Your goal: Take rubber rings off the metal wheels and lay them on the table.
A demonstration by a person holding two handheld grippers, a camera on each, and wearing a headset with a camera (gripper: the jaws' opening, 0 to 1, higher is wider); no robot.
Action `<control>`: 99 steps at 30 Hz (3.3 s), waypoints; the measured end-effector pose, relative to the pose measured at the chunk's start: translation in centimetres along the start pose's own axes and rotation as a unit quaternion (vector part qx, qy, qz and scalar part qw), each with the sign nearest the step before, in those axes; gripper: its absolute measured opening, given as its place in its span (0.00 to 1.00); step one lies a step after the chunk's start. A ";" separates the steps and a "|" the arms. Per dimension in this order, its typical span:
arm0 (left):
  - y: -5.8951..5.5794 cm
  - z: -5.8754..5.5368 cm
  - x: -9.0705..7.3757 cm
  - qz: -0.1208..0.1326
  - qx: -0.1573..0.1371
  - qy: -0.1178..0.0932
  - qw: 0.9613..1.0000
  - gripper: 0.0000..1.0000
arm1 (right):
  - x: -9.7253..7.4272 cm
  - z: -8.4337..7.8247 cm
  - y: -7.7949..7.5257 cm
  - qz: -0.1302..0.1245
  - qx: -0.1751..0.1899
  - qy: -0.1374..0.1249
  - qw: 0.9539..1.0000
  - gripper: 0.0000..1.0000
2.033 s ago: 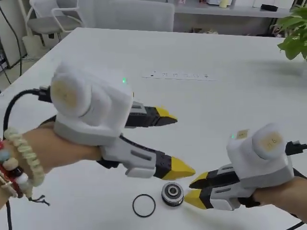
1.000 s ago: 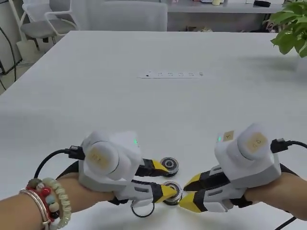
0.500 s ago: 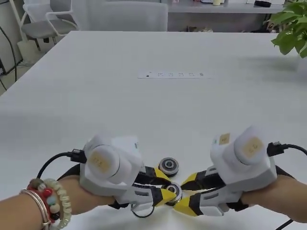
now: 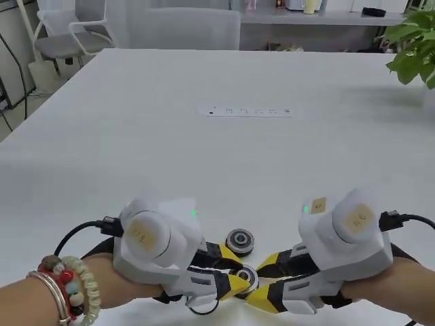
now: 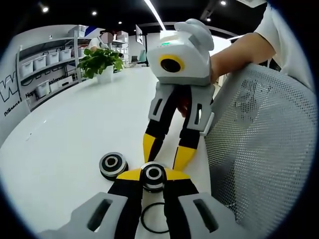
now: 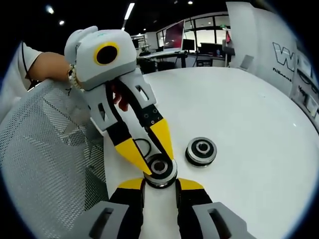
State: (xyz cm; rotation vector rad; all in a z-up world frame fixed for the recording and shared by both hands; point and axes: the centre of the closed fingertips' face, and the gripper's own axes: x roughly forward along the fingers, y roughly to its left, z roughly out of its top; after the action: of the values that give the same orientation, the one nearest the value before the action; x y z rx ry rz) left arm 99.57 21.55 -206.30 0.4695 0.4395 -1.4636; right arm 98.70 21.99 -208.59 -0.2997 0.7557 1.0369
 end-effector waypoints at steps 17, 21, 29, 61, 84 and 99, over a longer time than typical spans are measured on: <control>0.0 -0.1 0.0 0.000 0.002 0.000 1.000 0.09 | -0.4 -0.2 -0.2 -0.007 -0.043 0.015 0.999 0.14; 0.1 -0.1 0.0 0.001 0.001 -0.002 1.000 0.09 | -0.6 -0.3 -0.2 -0.008 -0.051 0.020 0.998 0.07; 0.1 -0.1 0.0 0.001 0.000 -0.003 1.000 0.09 | -0.6 -0.4 -0.6 -0.021 -0.062 0.029 0.997 0.00; 0.0 0.0 0.2 0.005 -0.005 -0.014 1.000 0.09 | -2.0 0.3 -1.5 0.018 0.275 -0.024 0.961 0.00; 0.1 0.0 0.2 0.007 -0.002 -0.014 1.000 0.09 | -2.0 1.7 -0.4 0.030 0.242 -0.036 0.969 0.00; 0.1 0.1 0.3 0.009 -0.014 -0.015 1.000 0.09 | -2.2 1.8 -1.3 0.002 0.230 -0.042 0.972 0.00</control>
State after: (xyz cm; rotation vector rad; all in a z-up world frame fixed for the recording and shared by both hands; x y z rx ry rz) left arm 99.74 21.27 -206.39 0.4277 0.4315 -1.4434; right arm 99.93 20.89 -205.92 0.1433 0.8952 0.8431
